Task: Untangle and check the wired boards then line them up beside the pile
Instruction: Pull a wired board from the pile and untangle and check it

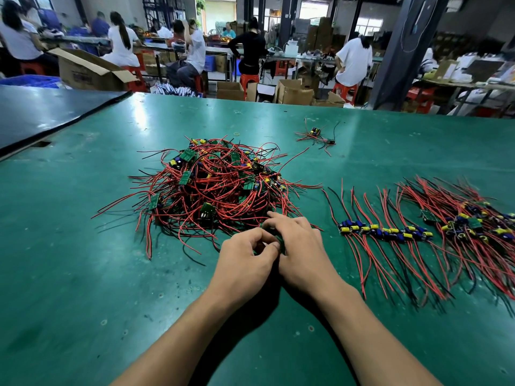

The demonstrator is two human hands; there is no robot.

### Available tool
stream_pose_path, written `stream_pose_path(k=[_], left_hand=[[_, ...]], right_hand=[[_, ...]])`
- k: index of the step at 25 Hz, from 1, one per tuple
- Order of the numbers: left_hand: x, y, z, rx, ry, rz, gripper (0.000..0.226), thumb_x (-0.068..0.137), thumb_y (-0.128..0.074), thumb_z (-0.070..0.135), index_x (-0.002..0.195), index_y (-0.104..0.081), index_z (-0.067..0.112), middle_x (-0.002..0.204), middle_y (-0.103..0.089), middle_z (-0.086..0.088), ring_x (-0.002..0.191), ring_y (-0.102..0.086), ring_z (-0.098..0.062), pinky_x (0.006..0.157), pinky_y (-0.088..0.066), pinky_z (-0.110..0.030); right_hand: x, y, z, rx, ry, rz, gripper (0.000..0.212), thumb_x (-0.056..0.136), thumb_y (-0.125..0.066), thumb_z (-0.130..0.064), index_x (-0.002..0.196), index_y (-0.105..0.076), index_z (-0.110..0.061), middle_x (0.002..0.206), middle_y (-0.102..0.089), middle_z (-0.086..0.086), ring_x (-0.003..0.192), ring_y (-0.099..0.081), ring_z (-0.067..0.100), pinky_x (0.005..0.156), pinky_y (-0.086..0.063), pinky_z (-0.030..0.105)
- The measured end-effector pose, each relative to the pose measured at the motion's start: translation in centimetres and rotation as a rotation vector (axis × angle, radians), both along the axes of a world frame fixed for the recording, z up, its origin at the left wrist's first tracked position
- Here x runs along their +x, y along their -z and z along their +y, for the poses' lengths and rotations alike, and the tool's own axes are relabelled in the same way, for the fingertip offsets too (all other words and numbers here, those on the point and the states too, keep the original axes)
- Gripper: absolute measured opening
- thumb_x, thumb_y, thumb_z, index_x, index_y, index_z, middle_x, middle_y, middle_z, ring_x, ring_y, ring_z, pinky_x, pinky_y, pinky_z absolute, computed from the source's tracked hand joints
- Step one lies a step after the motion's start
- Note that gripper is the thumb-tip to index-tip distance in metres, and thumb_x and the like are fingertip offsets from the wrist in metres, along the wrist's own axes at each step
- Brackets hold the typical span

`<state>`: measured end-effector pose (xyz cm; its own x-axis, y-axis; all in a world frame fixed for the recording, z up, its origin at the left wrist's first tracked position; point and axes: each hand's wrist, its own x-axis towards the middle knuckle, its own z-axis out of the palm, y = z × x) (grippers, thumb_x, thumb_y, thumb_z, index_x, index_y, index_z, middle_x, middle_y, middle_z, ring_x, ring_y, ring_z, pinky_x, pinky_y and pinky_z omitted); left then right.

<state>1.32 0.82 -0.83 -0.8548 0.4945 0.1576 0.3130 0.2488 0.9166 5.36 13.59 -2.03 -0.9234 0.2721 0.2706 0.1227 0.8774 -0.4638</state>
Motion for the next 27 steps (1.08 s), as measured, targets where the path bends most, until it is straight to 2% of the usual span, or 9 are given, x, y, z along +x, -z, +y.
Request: stream_pose_path(k=[3, 6, 10, 13, 15, 18, 19, 22, 27], left_hand=[[0.0, -0.1, -0.1, 0.005, 0.007, 0.002, 0.009, 0.089, -0.065, 0.017, 0.082, -0.070, 0.018, 0.054, -0.060, 0.008, 0.043, -0.051, -0.005, 0.049, -0.040, -0.026], [0.2, -0.3, -0.2, 0.045, 0.025, 0.000, 0.007, 0.091, -0.065, 0.019, 0.086, -0.069, 0.021, 0.059, -0.062, 0.005, 0.046, -0.052, -0.009, 0.050, -0.041, -0.027], [0.3, -0.4, -0.3, 0.118, -0.027, -0.034, 0.008, 0.093, -0.064, 0.023, 0.086, -0.060, 0.021, 0.063, -0.061, -0.002, 0.049, -0.049, -0.014, 0.052, -0.042, -0.033], [0.3, -0.5, -0.3, 0.059, -0.013, -0.022, 0.013, 0.094, -0.062, 0.026, 0.084, -0.061, 0.019, 0.066, -0.065, 0.000, 0.053, -0.054, -0.014, 0.056, -0.047, -0.035], [0.3, -0.6, -0.3, 0.026, -0.021, 0.002, 0.011, 0.093, -0.062, 0.025, 0.084, -0.065, 0.019, 0.069, -0.068, 0.001, 0.061, -0.061, -0.013, 0.064, -0.049, -0.030], [0.3, -0.6, -0.3, 0.008, -0.015, -0.012, 0.008, 0.093, -0.063, 0.022, 0.090, -0.070, 0.020, 0.071, -0.069, 0.005, 0.059, -0.058, -0.006, 0.063, -0.047, -0.025], [0.3, -0.6, -0.3, 0.001, -0.010, -0.019, 0.008, 0.093, -0.063, 0.022, 0.093, -0.071, 0.020, 0.072, -0.069, 0.006, 0.058, -0.057, -0.004, 0.062, -0.046, -0.024], [0.5, -0.7, -0.2, 0.010, 0.003, -0.041, 0.012, 0.094, -0.061, 0.021, 0.100, -0.071, 0.022, 0.078, -0.072, 0.005, 0.060, -0.062, 0.000, 0.061, -0.047, -0.017], [0.8, -1.4, -0.4, 0.268, -0.143, 0.045, 0.016, 0.095, -0.060, 0.015, 0.105, -0.068, 0.023, 0.088, -0.072, 0.006, 0.061, -0.067, -0.003, 0.059, -0.051, -0.013]], right_hand=[[0.0, 0.1, 0.0, 0.048, -0.021, 0.074, 0.046, 0.084, -0.061, -0.015, 0.127, -0.063, -0.032, 0.139, -0.056, -0.013, 0.119, -0.042, 0.015, 0.085, -0.020, 0.028], [0.2, -0.1, -0.1, 0.067, 0.034, 0.203, 0.048, 0.082, -0.069, -0.014, 0.130, -0.066, -0.023, 0.128, -0.061, -0.007, 0.116, -0.049, 0.018, 0.087, -0.027, 0.029], [0.9, -1.0, 0.1, -0.049, 0.115, 0.502, 0.041, 0.083, -0.072, -0.009, 0.123, -0.067, -0.016, 0.116, -0.060, -0.002, 0.109, -0.056, 0.014, 0.097, -0.044, 0.029], [1.3, -1.7, 0.5, -0.162, 0.171, 0.679, 0.034, 0.083, -0.075, -0.001, 0.114, -0.070, -0.015, 0.108, -0.066, -0.003, 0.101, -0.062, 0.009, 0.093, -0.048, 0.024], [1.3, -2.0, 0.5, -0.380, 0.226, 0.729, 0.026, 0.085, -0.078, -0.009, 0.108, -0.072, -0.022, 0.098, -0.072, -0.009, 0.090, -0.068, 0.010, 0.086, -0.053, 0.026], [1.1, -3.1, 0.9, -1.044, 0.241, 0.800, 0.011, 0.090, -0.072, -0.011, 0.098, -0.071, -0.019, 0.078, -0.073, -0.008, 0.064, -0.065, 0.010, 0.066, -0.056, 0.024], [1.3, -3.5, 1.3, -1.233, 0.221, 0.791, 0.003, 0.092, -0.069, -0.015, 0.095, -0.070, -0.015, 0.074, -0.072, -0.004, 0.058, -0.063, 0.010, 0.060, -0.054, 0.022], [1.9, -4.2, 2.0, -1.548, 0.130, 0.584, 0.028, 0.085, -0.064, -0.035, 0.091, -0.066, -0.009, 0.071, -0.071, 0.006, 0.049, -0.056, 0.012, 0.050, -0.047, 0.019], [2.3, -4.2, 0.5, -1.600, -0.107, 0.123, 0.025, 0.080, -0.064, -0.034, 0.092, -0.058, -0.013, 0.082, -0.074, 0.011, 0.049, -0.054, 0.013, 0.047, -0.046, 0.020]])
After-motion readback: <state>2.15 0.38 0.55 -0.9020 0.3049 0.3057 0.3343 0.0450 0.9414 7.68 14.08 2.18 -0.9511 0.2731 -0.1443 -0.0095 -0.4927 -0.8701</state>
